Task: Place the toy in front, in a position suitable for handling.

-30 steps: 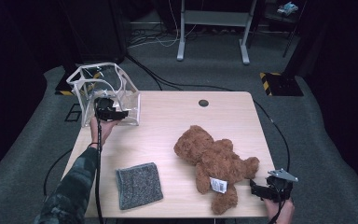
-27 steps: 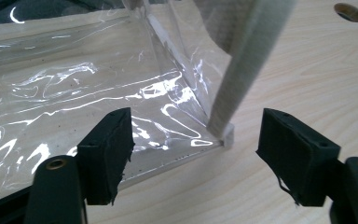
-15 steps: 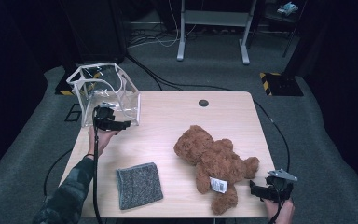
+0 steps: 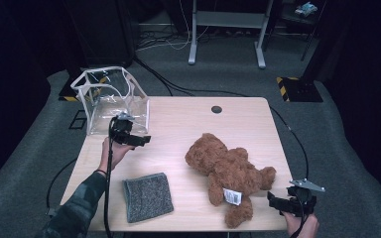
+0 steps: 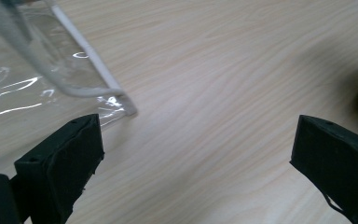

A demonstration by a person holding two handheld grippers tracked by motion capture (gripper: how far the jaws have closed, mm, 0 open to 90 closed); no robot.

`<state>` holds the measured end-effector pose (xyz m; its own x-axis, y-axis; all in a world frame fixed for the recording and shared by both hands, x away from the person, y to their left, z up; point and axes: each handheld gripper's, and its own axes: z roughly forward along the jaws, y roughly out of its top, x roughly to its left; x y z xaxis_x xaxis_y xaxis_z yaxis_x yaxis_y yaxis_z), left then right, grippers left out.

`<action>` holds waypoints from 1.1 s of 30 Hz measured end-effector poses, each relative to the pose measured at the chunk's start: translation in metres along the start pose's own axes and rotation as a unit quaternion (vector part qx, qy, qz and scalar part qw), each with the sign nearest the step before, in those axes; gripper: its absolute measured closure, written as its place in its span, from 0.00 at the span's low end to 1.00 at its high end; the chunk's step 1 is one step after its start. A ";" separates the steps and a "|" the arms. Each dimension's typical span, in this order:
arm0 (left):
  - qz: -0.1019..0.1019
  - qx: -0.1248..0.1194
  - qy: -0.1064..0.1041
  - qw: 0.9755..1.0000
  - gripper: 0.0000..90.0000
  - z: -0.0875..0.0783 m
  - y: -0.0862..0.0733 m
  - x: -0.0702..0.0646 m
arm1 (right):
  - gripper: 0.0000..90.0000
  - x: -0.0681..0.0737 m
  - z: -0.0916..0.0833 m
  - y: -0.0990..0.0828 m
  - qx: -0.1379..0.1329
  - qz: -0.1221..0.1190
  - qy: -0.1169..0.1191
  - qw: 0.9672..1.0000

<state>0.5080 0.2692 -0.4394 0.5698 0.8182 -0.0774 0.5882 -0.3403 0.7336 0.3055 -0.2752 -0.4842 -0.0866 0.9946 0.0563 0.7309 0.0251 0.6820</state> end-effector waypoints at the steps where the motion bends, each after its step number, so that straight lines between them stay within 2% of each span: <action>1: 0.000 0.000 0.000 1.000 0.01 0.000 0.000 0.000 | 0.00 0.000 0.000 0.000 0.000 0.000 0.000 1.000; 2: 0.007 -0.001 -0.007 1.000 0.01 0.001 0.001 -0.007 | 0.00 0.003 -0.008 0.004 -0.006 0.004 0.001 1.000; 3: 0.007 -0.001 -0.007 1.000 0.01 0.001 0.001 -0.007 | 0.00 0.003 -0.008 0.004 -0.006 0.004 0.001 1.000; 6: 0.020 -0.002 -0.022 1.000 0.00 0.005 0.002 -0.021 | 0.00 0.008 -0.016 0.009 -0.010 0.004 0.007 1.000; 7: 0.022 -0.009 -0.033 0.999 0.01 0.007 0.001 -0.029 | 0.00 0.012 -0.020 0.013 -0.010 -0.006 0.007 1.000; 8: 0.022 -0.009 -0.033 0.999 0.01 0.007 0.001 -0.029 | 0.00 0.012 -0.020 0.013 -0.010 -0.006 0.007 1.000; 10: 0.017 -0.010 -0.056 0.998 0.01 0.013 0.001 -0.037 | 0.00 0.020 -0.025 0.019 -0.012 -0.011 0.007 1.000; 11: 0.021 -0.014 -0.060 0.998 0.01 0.015 0.001 -0.043 | 0.00 0.022 -0.026 0.021 -0.015 -0.014 0.012 1.000; 12: 0.021 -0.014 -0.060 0.998 0.02 0.015 0.001 -0.043 | 0.00 0.022 -0.026 0.021 -0.015 -0.014 0.012 1.000; 16: 0.041 -0.003 -0.080 0.996 0.02 0.024 0.003 -0.063 | 0.00 0.036 -0.030 0.031 -0.022 -0.025 0.032 0.999; 17: 0.041 -0.003 -0.080 0.996 0.02 0.024 0.003 -0.063 | 0.00 0.036 -0.030 0.031 -0.022 -0.025 0.032 0.999; 20: 0.063 0.006 -0.092 0.994 0.03 0.030 0.006 -0.079 | 0.01 0.045 -0.032 0.038 -0.033 -0.029 0.053 0.998; 21: 0.063 0.006 -0.092 0.994 0.03 0.030 0.006 -0.079 | 0.01 0.045 -0.032 0.038 -0.033 -0.029 0.053 0.998; 22: 0.072 0.009 -0.100 0.992 0.04 0.033 0.007 -0.086 | 0.01 0.052 -0.033 0.042 -0.036 -0.035 0.062 0.997; 23: 0.072 0.009 -0.100 0.992 0.04 0.033 0.007 -0.086 | 0.01 0.052 -0.033 0.042 -0.036 -0.035 0.062 0.997; 24: 0.072 0.012 -0.108 0.991 0.04 0.036 0.007 -0.092 | 0.02 0.054 -0.032 0.043 -0.037 -0.039 0.063 0.997; 25: 0.082 0.018 -0.114 0.990 0.05 0.040 0.006 -0.098 | 0.03 0.061 -0.032 0.047 -0.039 -0.047 0.067 0.996; 26: 0.082 0.018 -0.114 0.990 0.05 0.040 0.006 -0.098 | 0.03 0.061 -0.032 0.047 -0.039 -0.047 0.067 0.996; 28: 0.084 0.024 -0.129 0.988 0.05 0.045 0.006 -0.105 | 0.05 0.067 -0.032 0.049 -0.050 -0.053 0.068 0.995; 30: 0.087 0.023 -0.134 0.987 0.07 0.047 0.006 -0.110 | 0.05 0.072 -0.028 0.051 -0.048 -0.061 0.074 0.994; 33: 0.098 0.027 -0.146 0.984 0.08 0.052 0.007 -0.117 | 0.06 0.074 -0.025 0.053 -0.042 -0.064 0.078 0.994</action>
<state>0.4748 0.1469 -0.4600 0.8112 0.5693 -0.1338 0.4758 -0.5095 0.7170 0.3213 -0.2023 -0.4255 -0.2847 0.9559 0.0726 0.6478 0.1360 0.7495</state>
